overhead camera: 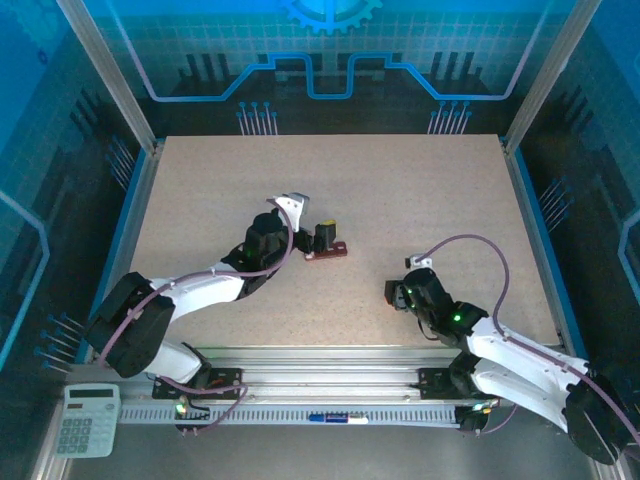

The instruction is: Sort the pills into containers

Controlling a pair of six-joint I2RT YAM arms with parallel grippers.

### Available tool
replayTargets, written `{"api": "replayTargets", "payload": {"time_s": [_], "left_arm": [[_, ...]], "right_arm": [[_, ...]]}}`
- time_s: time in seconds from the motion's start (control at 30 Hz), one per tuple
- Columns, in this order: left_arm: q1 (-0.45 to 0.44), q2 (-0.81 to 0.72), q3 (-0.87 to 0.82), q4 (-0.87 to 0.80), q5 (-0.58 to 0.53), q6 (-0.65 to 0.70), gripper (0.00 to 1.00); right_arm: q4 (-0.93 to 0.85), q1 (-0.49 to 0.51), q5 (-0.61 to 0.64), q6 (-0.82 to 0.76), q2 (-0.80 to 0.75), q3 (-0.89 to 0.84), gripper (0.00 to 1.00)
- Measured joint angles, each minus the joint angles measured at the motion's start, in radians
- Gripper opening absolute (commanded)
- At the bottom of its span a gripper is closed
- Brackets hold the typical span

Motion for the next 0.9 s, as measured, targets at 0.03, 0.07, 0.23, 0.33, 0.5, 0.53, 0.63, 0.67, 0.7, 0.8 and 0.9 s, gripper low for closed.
{"api": "replayTargets", "payload": {"time_s": [0.03, 0.07, 0.23, 0.33, 0.5, 0.53, 0.63, 0.67, 0.7, 0.8, 0.9], "left_arm": [[0.0, 0.0, 0.0, -0.004, 0.0, -0.006, 0.99], [0.0, -0.001, 0.002, -0.012, 0.0, -0.01, 0.99], [0.001, -0.003, 0.013, -0.058, 0.0, -0.019, 0.99], [0.001, -0.003, 0.022, -0.076, 0.001, -0.026, 0.99], [0.002, -0.005, 0.029, -0.094, 0.001, -0.036, 0.99], [0.002, -0.005, 0.029, -0.098, 0.001, -0.036, 0.99], [0.002, -0.005, 0.031, -0.105, 0.001, -0.035, 0.99], [0.002, -0.005, 0.031, -0.106, 0.001, -0.035, 0.99], [0.002, -0.005, 0.032, -0.106, 0.001, -0.035, 0.99], [0.002, -0.006, 0.035, -0.108, 0.001, -0.032, 0.99], [0.002, -0.007, 0.035, -0.116, 0.001, -0.032, 0.99]], "right_arm": [[-0.007, 0.001, 0.001, 0.001, 0.0, 0.0, 0.52], [-0.013, 0.002, 0.001, 0.003, 0.0, 0.0, 0.53], [-0.042, 0.003, 0.001, 0.003, -0.002, 0.0, 0.53], [-0.055, 0.003, 0.001, 0.003, -0.002, 0.006, 0.54], [-0.056, 0.003, 0.003, 0.003, 0.035, 0.034, 0.53], [-0.052, 0.003, 0.003, 0.003, 0.048, 0.038, 0.54], [-0.05, 0.003, 0.002, 0.003, 0.088, 0.046, 0.55], [-0.05, 0.003, 0.002, 0.003, 0.096, 0.05, 0.55], [-0.051, 0.003, 0.0, 0.003, 0.103, 0.054, 0.56], [-0.056, 0.003, -0.002, 0.003, 0.106, 0.077, 0.61], [-0.063, 0.002, -0.005, 0.002, 0.106, 0.112, 0.65]]}}
